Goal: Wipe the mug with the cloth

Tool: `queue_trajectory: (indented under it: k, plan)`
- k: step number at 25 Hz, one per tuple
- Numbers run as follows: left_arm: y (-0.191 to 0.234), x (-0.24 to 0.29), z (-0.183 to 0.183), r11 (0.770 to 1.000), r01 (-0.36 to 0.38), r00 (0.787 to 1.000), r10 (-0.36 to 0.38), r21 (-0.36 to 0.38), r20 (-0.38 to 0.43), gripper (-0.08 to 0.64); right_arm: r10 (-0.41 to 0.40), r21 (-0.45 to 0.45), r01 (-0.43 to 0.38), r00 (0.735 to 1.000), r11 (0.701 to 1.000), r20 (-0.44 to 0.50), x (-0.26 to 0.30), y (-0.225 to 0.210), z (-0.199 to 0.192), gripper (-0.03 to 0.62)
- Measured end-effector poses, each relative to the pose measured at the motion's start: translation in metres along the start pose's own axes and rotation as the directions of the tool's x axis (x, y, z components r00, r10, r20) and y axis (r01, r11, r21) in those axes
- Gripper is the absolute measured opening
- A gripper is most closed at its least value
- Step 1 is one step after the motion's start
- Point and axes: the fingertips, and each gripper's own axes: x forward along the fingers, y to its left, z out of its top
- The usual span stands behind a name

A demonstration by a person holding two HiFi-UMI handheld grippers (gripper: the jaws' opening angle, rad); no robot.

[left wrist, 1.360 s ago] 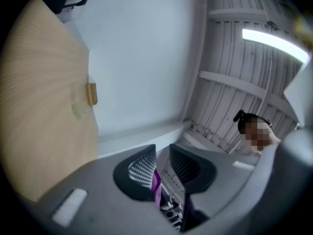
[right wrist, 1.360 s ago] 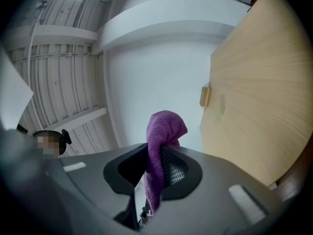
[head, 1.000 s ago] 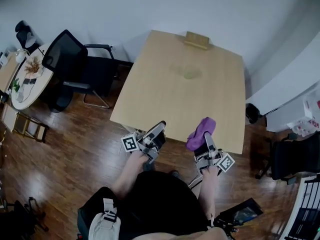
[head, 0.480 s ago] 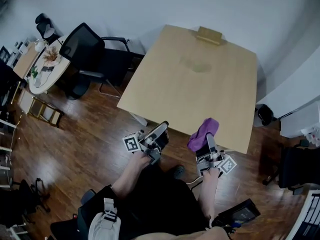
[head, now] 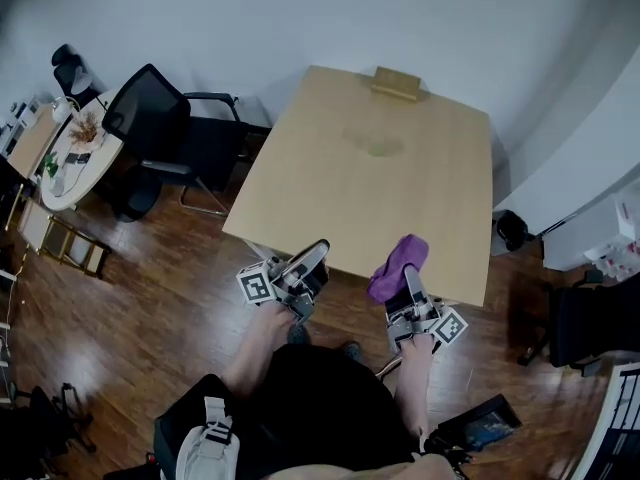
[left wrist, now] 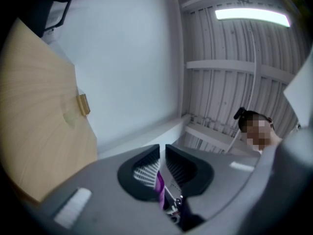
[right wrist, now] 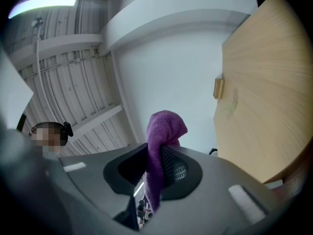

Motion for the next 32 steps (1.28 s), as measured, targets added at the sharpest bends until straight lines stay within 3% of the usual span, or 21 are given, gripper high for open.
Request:
queue_trajectory:
  k: [10,17,24,29,32]
  plan:
    - [0.007,-0.01,0.01,0.998,0.022,1.0,-0.022,-0.065,0.0,0.032,-0.023,-0.028,0.024,1.0,0.999,0.01,0.007,0.004,-0.011,0.061]
    - [0.007,-0.005,0.011,0.999,0.026,0.999,-0.025,-0.046,0.027,0.029,-0.011,-0.017,0.01,0.999,1.0,-0.034,0.021,-0.005,-0.006,0.061]
    - [0.001,0.003,0.004,0.997,0.042,0.999,-0.042,-0.067,0.003,0.028,-0.032,-0.009,0.032,0.999,0.999,-0.011,0.019,0.005,-0.008,0.061]
    - [0.005,0.007,0.004,0.998,0.049,0.999,-0.049,-0.05,0.006,0.028,0.008,0.038,-0.008,1.0,0.999,-0.009,0.024,0.002,-0.006,0.061]
    - [0.01,0.006,-0.005,0.997,0.032,0.999,-0.034,-0.073,-0.017,0.026,-0.013,0.017,0.012,1.0,1.0,0.013,0.011,0.0,-0.004,0.061]
